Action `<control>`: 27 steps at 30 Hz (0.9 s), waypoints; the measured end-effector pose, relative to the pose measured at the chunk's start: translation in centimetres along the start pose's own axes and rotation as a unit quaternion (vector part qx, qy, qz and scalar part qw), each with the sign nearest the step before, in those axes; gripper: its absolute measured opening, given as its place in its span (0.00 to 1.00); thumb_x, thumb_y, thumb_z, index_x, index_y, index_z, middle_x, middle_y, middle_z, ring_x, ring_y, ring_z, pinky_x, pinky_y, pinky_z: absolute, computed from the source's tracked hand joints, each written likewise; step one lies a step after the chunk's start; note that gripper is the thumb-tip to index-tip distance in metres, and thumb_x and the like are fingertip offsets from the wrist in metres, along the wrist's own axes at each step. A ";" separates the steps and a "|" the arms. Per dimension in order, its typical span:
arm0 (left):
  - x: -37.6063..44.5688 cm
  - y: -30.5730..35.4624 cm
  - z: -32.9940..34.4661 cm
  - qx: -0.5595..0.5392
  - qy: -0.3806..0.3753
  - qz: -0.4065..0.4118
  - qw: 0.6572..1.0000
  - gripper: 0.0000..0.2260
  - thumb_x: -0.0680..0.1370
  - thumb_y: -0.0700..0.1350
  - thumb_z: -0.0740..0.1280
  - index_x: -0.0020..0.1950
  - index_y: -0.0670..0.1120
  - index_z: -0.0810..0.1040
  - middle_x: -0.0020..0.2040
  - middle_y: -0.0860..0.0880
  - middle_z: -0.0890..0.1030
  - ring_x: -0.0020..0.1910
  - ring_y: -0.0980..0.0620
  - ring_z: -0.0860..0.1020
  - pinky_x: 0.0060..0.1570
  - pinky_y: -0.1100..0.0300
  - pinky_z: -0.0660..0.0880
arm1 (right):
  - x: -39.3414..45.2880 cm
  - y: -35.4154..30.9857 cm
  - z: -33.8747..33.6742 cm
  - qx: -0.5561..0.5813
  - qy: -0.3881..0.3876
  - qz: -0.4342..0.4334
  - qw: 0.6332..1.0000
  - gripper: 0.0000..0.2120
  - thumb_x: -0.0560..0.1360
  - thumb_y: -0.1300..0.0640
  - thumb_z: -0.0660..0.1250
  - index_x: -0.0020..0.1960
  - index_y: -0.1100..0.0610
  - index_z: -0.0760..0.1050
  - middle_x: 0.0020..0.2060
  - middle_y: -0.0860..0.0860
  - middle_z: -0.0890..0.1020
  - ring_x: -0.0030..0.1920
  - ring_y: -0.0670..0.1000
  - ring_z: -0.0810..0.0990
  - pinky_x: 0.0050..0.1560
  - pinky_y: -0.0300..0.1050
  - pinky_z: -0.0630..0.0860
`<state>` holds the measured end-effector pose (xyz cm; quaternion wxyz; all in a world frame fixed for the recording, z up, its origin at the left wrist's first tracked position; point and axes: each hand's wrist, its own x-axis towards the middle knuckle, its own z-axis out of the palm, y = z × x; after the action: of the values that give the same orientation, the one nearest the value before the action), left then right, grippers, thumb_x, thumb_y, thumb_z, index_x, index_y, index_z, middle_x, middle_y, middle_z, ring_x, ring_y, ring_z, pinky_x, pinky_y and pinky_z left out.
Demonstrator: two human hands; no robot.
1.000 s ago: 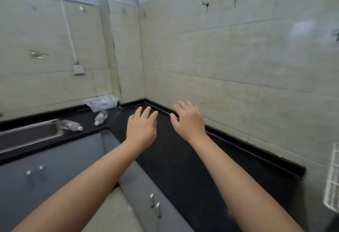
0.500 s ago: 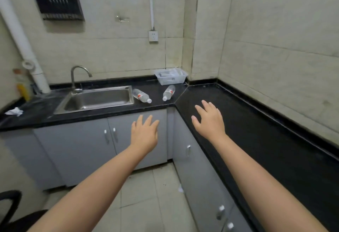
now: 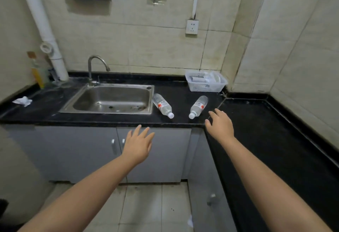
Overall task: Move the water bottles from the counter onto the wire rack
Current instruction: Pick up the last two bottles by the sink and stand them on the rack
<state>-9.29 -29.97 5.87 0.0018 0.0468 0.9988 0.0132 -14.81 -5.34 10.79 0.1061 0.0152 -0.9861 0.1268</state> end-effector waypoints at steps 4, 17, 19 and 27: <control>8.7 -1.7 1.2 -0.010 0.024 0.007 1.000 0.20 0.81 0.50 0.50 0.74 0.52 0.57 0.77 0.51 0.55 0.76 0.46 0.49 0.73 0.48 0.51 | 7.2 -0.4 4.0 -0.010 -0.024 0.001 1.000 0.20 0.77 0.57 0.59 0.67 0.62 0.69 0.68 0.59 0.69 0.68 0.60 0.66 0.66 0.52 0.64; 35.6 -5.6 5.9 -0.040 -0.073 0.093 0.992 0.20 0.81 0.51 0.51 0.74 0.52 0.57 0.77 0.52 0.55 0.77 0.49 0.48 0.74 0.50 0.49 | 27.9 3.3 14.9 0.013 -0.090 0.120 0.989 0.21 0.76 0.53 0.60 0.66 0.61 0.69 0.64 0.58 0.73 0.64 0.60 0.70 0.63 0.51 0.68; 38.2 -6.1 6.3 -0.028 -0.096 0.131 0.986 0.23 0.80 0.55 0.54 0.74 0.53 0.56 0.77 0.53 0.53 0.77 0.49 0.47 0.74 0.51 0.47 | 30.3 4.0 16.2 0.047 -0.112 0.172 0.978 0.24 0.76 0.50 0.61 0.67 0.61 0.66 0.64 0.60 0.72 0.64 0.61 0.70 0.61 0.52 0.69; 44.9 -7.3 8.7 0.108 -0.202 0.327 0.917 0.32 0.69 0.67 0.57 0.68 0.51 0.67 0.65 0.44 0.76 0.67 0.41 0.71 0.63 0.42 0.68 | 37.3 4.7 21.0 0.119 -0.171 0.319 0.925 0.46 0.69 0.49 0.72 0.74 0.57 0.47 0.68 0.63 0.61 0.67 0.63 0.63 0.64 0.57 0.68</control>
<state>-54.65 -32.79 -3.16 0.1941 0.3725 0.9015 -0.1043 -55.79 -6.26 -2.24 -0.1123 -0.2658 -0.9197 0.2663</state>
